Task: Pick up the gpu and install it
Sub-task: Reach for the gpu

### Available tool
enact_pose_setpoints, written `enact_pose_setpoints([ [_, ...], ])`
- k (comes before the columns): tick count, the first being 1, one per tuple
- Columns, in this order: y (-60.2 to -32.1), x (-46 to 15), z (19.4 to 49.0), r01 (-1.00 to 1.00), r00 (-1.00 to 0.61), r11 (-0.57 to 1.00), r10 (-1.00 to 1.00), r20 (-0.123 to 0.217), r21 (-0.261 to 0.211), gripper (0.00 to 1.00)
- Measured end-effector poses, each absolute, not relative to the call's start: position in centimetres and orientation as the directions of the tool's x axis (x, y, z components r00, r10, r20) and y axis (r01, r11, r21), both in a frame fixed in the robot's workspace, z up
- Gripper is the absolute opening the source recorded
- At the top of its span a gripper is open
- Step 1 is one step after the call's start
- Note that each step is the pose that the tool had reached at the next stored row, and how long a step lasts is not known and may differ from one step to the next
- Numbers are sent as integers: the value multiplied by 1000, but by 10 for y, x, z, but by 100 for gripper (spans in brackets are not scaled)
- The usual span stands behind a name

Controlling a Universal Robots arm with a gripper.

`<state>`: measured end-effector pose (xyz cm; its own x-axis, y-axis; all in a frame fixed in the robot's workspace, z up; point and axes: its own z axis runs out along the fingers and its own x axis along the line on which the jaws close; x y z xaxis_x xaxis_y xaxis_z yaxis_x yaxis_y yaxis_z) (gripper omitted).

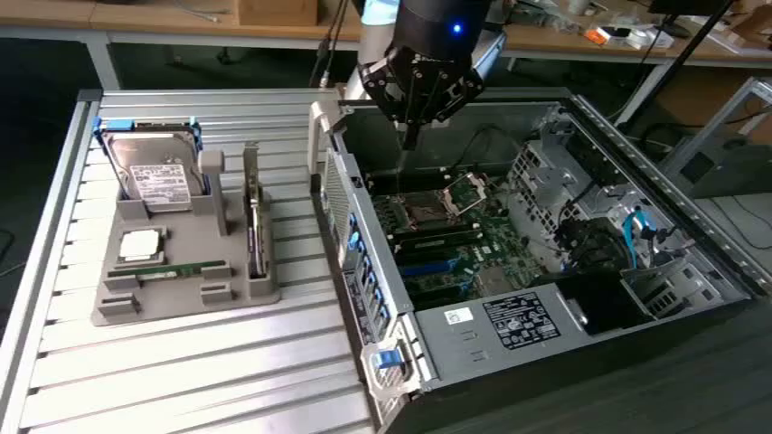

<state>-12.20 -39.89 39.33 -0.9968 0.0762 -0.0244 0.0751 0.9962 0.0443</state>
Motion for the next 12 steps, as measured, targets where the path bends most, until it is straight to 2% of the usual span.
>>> enact_pose_setpoints([
  [12,-399,-132,393,75,-997,996,76,-24,44,11],
])
